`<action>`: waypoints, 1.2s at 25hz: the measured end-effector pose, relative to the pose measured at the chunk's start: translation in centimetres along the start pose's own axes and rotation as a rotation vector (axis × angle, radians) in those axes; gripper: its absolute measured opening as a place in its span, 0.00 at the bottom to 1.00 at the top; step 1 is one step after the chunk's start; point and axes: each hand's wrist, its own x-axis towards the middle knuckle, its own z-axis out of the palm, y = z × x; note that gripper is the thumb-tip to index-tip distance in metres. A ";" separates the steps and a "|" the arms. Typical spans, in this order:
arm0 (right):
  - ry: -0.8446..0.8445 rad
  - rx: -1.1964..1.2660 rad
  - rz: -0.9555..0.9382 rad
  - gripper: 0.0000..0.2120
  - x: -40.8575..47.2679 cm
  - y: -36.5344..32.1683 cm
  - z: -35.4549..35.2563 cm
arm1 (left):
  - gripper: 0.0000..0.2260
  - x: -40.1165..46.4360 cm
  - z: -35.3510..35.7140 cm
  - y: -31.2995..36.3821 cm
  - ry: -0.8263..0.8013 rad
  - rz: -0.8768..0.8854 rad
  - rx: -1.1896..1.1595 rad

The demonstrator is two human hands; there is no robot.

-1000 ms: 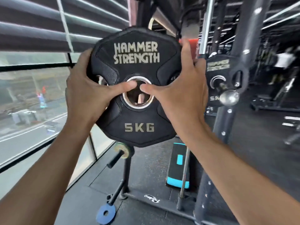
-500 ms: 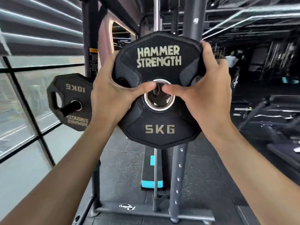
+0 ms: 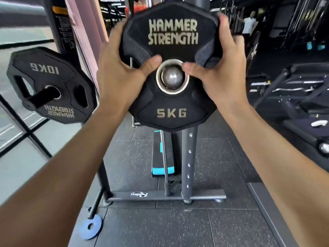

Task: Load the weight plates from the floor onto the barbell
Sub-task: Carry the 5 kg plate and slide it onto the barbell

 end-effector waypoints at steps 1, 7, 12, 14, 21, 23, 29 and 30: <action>0.007 -0.001 -0.005 0.52 0.2 0.3 0.4 | 0.41 0.1 0.2 -0.6 0.004 0.002 -0.001; 0.029 -0.064 -0.030 0.50 2.2 1.7 2.7 | 0.40 1.1 2.3 -2.2 0.028 0.023 0.024; 0.038 -0.128 -0.034 0.49 2.8 3.0 4.2 | 0.40 2.6 3.3 -2.6 -0.029 0.066 0.159; 0.013 -0.146 -0.059 0.50 3.3 3.6 4.5 | 0.43 2.9 3.6 -2.8 -0.077 0.097 0.254; -0.140 -0.308 -0.131 0.67 5.3 6.6 5.3 | 0.57 5.0 4.2 -4.9 -0.256 0.184 0.405; -0.157 -0.386 -0.130 0.76 5.9 7.3 6.1 | 0.61 6.1 5.0 -5.7 -0.262 0.202 0.427; -0.108 -0.425 -0.103 0.79 8.5 9.3 9.1 | 0.61 8.9 8.0 -8.4 -0.169 0.236 0.454; -0.106 -0.433 -0.101 0.79 9.0 9.6 9.5 | 0.59 9.2 8.6 -8.8 -0.144 0.233 0.449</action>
